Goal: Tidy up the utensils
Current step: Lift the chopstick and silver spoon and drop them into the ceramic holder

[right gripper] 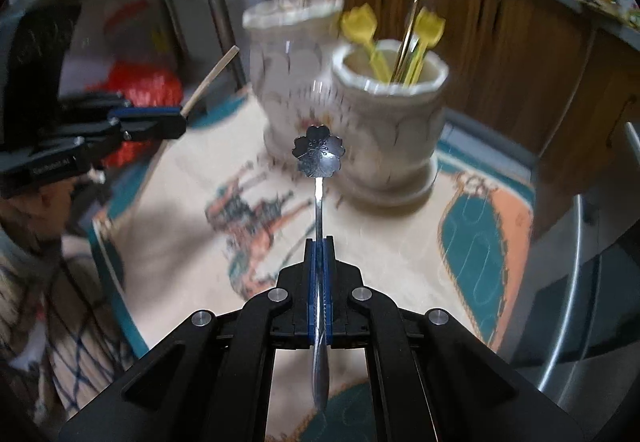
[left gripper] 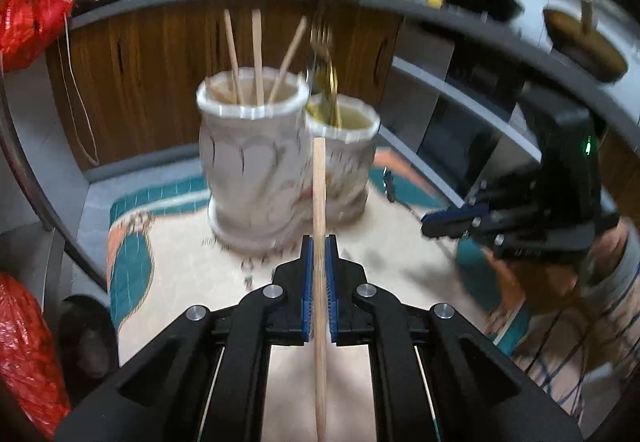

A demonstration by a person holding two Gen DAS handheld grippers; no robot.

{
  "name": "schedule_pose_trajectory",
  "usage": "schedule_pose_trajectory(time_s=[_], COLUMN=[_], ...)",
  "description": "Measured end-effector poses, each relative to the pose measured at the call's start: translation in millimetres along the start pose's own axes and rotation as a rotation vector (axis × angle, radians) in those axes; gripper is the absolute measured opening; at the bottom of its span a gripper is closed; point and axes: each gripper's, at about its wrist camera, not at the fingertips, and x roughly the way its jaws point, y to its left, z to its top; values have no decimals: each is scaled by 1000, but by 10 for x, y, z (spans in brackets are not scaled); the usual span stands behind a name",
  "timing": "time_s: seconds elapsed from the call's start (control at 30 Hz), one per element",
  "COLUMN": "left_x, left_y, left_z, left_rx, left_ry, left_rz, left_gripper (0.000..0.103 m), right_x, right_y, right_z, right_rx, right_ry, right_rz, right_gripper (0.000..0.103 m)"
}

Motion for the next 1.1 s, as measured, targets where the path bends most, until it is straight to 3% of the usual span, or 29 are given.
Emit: schedule_pose_trajectory(time_s=[0.17,0.3,0.73,0.93,1.1], left_x=[-124,-155,-203,-252,-270], left_y=[-89,-91,325,359,340], left_z=[147,255,561,759,948], left_rx=[15,14,-58,-78,-97], left_ry=[-143,-212,-394,-485,-574], left_rz=[1,3,23,38,41], left_gripper=[6,6,6,6,6], right_x=[-273,-442,-453,-391,-525], right_y=[-52,-123,-242,-331,-365], right_z=[94,243,589,739,862], right_rx=[82,120,155,157,165], right_ry=[-205,-314,-511,-532,-615], right_rz=[39,59,78,75,43], right_gripper=[4,4,4,4,4])
